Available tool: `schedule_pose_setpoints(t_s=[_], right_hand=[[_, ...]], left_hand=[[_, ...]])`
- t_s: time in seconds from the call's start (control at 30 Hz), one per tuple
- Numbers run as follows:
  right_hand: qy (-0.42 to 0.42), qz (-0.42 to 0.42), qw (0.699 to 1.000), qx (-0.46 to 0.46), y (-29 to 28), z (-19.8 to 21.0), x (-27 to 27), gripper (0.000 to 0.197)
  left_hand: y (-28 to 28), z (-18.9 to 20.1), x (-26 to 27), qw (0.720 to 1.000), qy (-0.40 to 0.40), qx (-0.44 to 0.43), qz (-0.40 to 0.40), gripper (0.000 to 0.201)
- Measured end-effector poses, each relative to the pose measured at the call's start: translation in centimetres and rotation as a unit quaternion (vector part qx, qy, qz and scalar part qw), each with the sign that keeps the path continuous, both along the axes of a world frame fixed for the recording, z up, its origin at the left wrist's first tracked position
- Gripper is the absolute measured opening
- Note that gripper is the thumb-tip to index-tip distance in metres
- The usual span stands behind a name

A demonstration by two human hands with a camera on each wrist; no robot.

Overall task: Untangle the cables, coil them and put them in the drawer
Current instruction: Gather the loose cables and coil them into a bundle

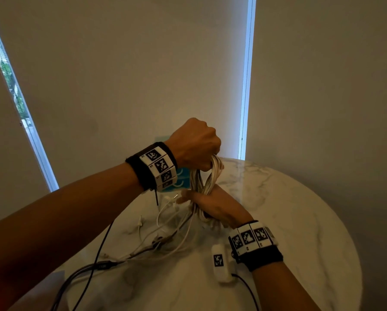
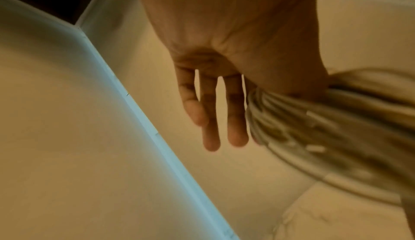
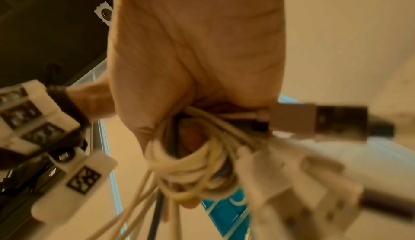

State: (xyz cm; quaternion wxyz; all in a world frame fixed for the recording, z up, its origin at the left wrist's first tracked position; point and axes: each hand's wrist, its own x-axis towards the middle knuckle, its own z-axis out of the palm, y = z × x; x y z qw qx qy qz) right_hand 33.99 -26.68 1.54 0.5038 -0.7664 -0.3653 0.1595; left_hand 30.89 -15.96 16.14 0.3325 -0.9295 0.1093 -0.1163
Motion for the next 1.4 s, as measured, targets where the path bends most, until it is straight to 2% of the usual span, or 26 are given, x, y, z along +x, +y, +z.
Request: schedule_pose_setpoints(t_s=[0.13, 0.23, 0.3, 0.37, 0.43, 0.47, 0.5, 0.53, 0.6, 0.63, 0.7, 0.77, 0.8, 0.87, 1.0, 1.07, 1.13, 1.17, 1.23, 1.27, 1.33, 1.37, 1.4], right_hand=[[0.016, 0.030, 0.999, 0.006, -0.3, 0.1, -0.4, 0.026], [0.044, 0.059, 0.996, 0.053, -0.2, 0.0, -0.7, 0.031], [0.129, 0.085, 0.981, 0.117, -0.2, -0.2, -0.8, 0.036], [0.233, 0.103, 0.950, 0.181, 0.1, -0.3, -1.0, 0.034], [0.292, 0.059, 0.930, 0.217, 1.0, -0.6, -0.4, 0.036], [0.326, 0.019, 0.915, 0.237, 1.4, -0.8, -0.1, 0.040], [0.363, -0.024, 0.894, 0.263, 1.6, -0.9, 0.2, 0.044], [0.378, -0.062, 0.876, 0.292, 1.6, -1.2, 0.7, 0.047], [0.358, -0.115, 0.861, 0.343, 1.1, -1.6, 1.6, 0.041], [0.348, -0.119, 0.853, 0.371, 0.7, -1.5, 2.0, 0.038], [0.361, -0.104, 0.821, 0.430, -0.2, -1.0, 2.7, 0.044], [0.409, -0.080, 0.772, 0.480, -1.2, -0.4, 3.6, 0.055], [0.430, -0.064, 0.751, 0.496, -1.7, -0.3, 3.9, 0.057], [0.446, -0.048, 0.732, 0.513, -2.4, -0.7, 4.7, 0.056], [0.435, -0.060, 0.762, 0.476, -3.4, -0.8, 5.4, 0.055], [0.439, -0.050, 0.780, 0.443, -3.4, -0.5, 5.0, 0.057], [0.440, -0.034, 0.783, 0.438, -3.2, -0.2, 4.4, 0.066], [0.441, -0.025, 0.778, 0.447, -3.0, -0.1, 4.2, 0.068], [0.453, -0.012, 0.750, 0.482, -2.6, 0.1, 3.9, 0.065], [0.456, -0.017, 0.736, 0.500, -2.5, 0.2, 4.0, 0.059], [0.449, -0.040, 0.727, 0.518, -2.5, -0.1, 4.3, 0.052], [0.447, -0.049, 0.724, 0.523, -2.5, -0.4, 4.5, 0.052], [0.446, -0.051, 0.723, 0.525, -2.6, -0.6, 4.6, 0.054]], left_hand=[[2.0, -0.9, 0.8, 0.998, -0.040, -0.022, -0.035, 0.014], [2.0, -1.9, 1.3, 0.993, -0.056, 0.008, -0.106, 0.017], [1.4, -2.5, 1.6, 0.984, -0.077, 0.015, -0.157, 0.016], [0.9, -2.6, 1.6, 0.979, -0.113, -0.007, -0.171, 0.013], [1.0, -2.8, 1.7, 0.980, -0.133, -0.072, -0.131, 0.014], [1.2, -3.0, 1.6, 0.979, -0.115, -0.137, -0.101, 0.019], [1.5, -3.3, 1.3, 0.969, -0.083, -0.221, -0.077, 0.033], [1.9, -4.1, 1.2, 0.946, -0.044, -0.314, -0.064, 0.052], [2.4, -6.1, 0.8, 0.878, 0.031, -0.477, -0.038, 0.080], [2.4, -7.3, 0.5, 0.848, 0.077, -0.525, -0.023, 0.086], [2.1, -9.6, -0.2, 0.801, 0.209, -0.560, 0.004, 0.079], [2.1, -11.3, -0.5, 0.775, 0.302, -0.556, -0.009, 0.052], [2.3, -11.6, -0.4, 0.773, 0.304, -0.556, -0.021, 0.041], [3.1, -11.2, 0.1, 0.777, 0.279, -0.564, -0.023, 0.037], [5.5, -9.7, 0.7, 0.785, 0.285, -0.550, 0.002, 0.042], [7.0, -9.2, 0.6, 0.780, 0.266, -0.566, 0.009, 0.040], [7.6, -8.6, 0.3, 0.777, 0.230, -0.586, 0.016, 0.041], [7.6, -8.5, 0.2, 0.772, 0.213, -0.599, 0.019, 0.042], [7.2, -8.6, -0.4, 0.744, 0.200, -0.637, 0.021, 0.043], [7.1, -8.8, -0.8, 0.733, 0.207, -0.648, 0.021, 0.041], [6.7, -9.3, -1.2, 0.722, 0.251, -0.644, 0.027, 0.034], [6.3, -9.4, -1.2, 0.738, 0.269, -0.617, 0.038, 0.036], [6.0, -9.5, -1.0, 0.770, 0.270, -0.576, 0.053, 0.046]])
